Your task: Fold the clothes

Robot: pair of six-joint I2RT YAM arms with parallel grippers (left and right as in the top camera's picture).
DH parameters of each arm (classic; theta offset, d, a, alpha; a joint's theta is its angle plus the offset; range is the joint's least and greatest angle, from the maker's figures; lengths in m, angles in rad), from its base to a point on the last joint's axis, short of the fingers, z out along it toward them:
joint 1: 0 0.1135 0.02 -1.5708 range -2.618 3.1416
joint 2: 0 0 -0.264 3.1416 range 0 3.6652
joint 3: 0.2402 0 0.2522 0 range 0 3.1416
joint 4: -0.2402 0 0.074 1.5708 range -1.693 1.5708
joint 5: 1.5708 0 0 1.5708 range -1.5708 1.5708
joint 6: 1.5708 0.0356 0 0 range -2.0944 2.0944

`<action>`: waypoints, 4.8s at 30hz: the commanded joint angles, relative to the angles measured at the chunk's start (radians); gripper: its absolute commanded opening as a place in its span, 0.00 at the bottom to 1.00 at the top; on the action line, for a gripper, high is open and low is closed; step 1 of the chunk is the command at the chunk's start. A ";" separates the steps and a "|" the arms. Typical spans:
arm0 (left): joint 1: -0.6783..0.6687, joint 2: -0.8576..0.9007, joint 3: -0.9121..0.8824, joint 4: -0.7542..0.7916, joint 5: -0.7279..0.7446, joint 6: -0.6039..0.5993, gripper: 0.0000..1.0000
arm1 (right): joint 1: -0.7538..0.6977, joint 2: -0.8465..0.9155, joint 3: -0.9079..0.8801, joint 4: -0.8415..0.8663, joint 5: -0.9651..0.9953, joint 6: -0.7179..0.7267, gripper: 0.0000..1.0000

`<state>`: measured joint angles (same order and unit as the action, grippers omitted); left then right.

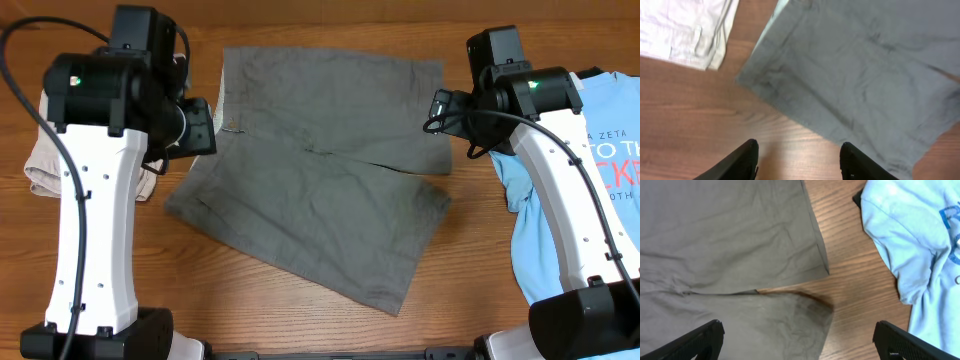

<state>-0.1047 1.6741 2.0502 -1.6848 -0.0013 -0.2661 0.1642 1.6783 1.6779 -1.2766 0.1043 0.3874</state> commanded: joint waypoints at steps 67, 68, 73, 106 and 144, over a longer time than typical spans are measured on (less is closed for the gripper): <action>0.229 -0.320 -0.769 0.384 0.080 -0.026 0.89 | 0.476 -0.375 -1.115 0.484 -0.479 1.196 0.59; 0.229 -0.320 -0.769 0.384 0.080 -0.026 0.89 | 0.476 -0.375 -1.115 0.480 -0.469 1.210 0.60; 0.229 -0.320 -0.769 0.385 0.080 -0.026 0.89 | 0.476 -0.375 -1.116 0.445 -0.427 1.223 0.59; 0.229 -0.319 -0.962 0.631 0.072 -0.192 1.00 | 0.476 -0.373 -1.116 0.430 -0.393 1.233 0.04; 0.231 -0.067 -1.231 1.152 -0.032 -0.438 0.86 | 0.476 -0.373 -1.116 0.418 -0.339 1.210 0.04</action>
<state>0.1188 1.5887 0.8242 -0.5442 -0.0105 -0.6842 0.6365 1.3190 0.5663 -0.8558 -0.2642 1.5967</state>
